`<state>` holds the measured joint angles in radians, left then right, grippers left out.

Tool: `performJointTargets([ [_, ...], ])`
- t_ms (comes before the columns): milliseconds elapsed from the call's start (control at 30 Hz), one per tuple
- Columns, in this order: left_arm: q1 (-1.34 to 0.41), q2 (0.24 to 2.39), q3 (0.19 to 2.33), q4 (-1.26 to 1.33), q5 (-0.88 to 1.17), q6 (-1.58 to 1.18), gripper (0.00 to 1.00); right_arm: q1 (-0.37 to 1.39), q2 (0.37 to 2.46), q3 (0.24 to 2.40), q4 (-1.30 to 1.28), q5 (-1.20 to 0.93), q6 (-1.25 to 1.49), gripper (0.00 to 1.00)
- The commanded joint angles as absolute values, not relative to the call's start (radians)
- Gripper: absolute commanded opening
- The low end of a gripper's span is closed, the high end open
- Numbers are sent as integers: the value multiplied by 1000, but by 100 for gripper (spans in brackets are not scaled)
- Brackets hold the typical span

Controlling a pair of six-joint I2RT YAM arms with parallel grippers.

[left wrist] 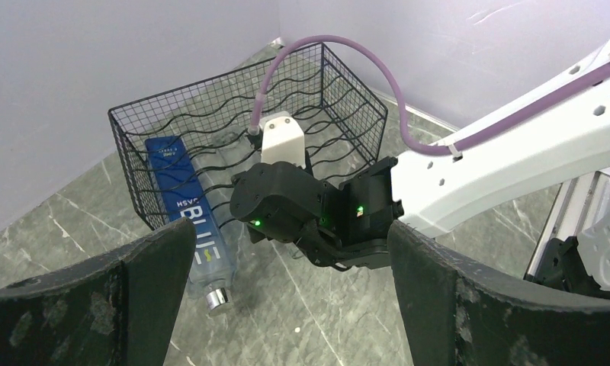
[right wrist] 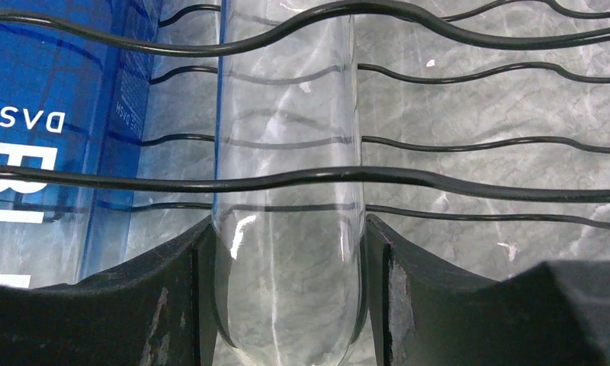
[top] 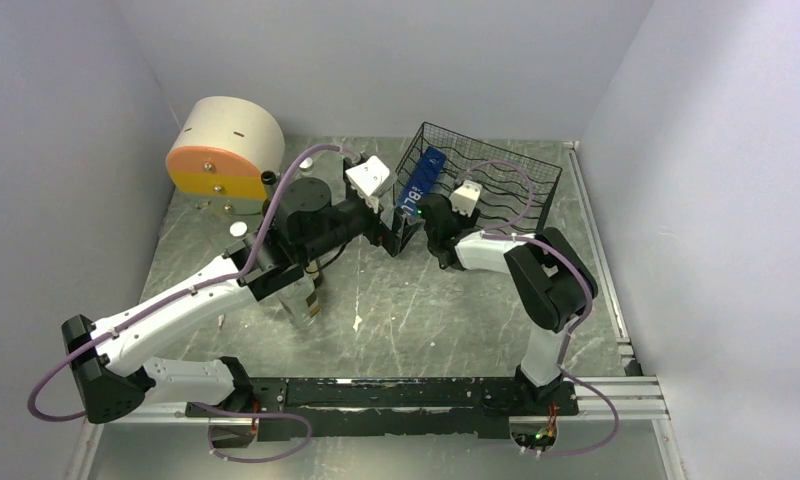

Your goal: Put the wine bottle on the wine rack

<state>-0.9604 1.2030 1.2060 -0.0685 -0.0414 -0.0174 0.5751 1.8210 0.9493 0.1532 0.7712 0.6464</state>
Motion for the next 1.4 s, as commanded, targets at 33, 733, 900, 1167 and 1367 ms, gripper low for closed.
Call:
performJointTargets([
  [33, -963, 1224, 1257, -87, -24, -11, 100, 562, 1857, 987, 274, 830, 599, 37],
  [733, -963, 1219, 1252, -101, -8, -5, 100, 559, 1793, 1023, 184, 733, 599, 88],
  [900, -963, 1215, 1243, -101, -29, -9, 100, 559, 1714, 1008, 123, 624, 607, 89],
  [1167, -962, 1197, 1221, -107, -44, -18, 99, 558, 1667, 955, -28, 468, 629, 83],
  [1367, -962, 1189, 1206, -102, -49, -22, 100, 558, 1632, 907, -50, 376, 648, 70],
])
